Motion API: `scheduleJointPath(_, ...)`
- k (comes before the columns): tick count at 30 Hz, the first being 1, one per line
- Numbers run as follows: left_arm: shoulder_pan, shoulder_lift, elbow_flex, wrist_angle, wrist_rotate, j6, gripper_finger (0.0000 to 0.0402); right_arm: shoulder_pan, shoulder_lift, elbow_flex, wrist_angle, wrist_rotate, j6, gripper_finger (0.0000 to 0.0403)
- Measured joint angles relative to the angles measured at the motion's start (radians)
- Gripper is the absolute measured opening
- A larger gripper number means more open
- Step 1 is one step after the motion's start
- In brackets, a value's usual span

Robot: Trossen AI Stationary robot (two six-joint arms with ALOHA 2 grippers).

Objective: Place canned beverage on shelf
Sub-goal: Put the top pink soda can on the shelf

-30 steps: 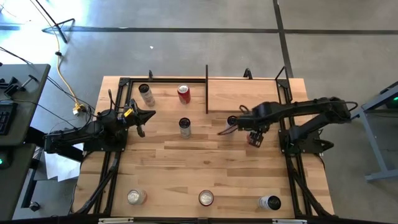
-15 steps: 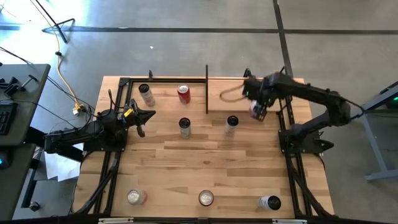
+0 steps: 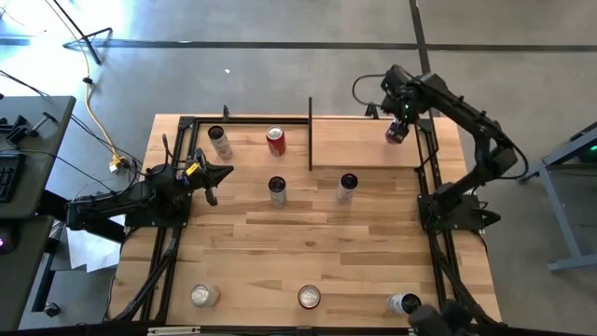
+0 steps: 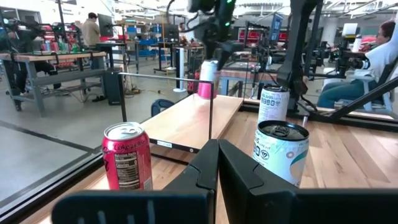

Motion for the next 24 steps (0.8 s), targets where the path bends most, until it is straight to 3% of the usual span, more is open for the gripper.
scheduleJointPath(8,0.000,0.000,0.000,0.000,0.000,0.000,0.0003,-0.077,0.075,0.015,0.044,0.050,-0.077,0.0250)
scheduleJointPath(16,0.000,0.000,0.000,0.000,0.000,0.000,0.0003,-0.076,0.083,0.107,0.005,0.008,-0.088,0.0254)
scheduleJointPath(24,0.000,0.000,0.000,0.000,0.000,0.000,0.0003,-0.077,0.085,0.076,-0.006,-0.015,-0.084,0.0259)
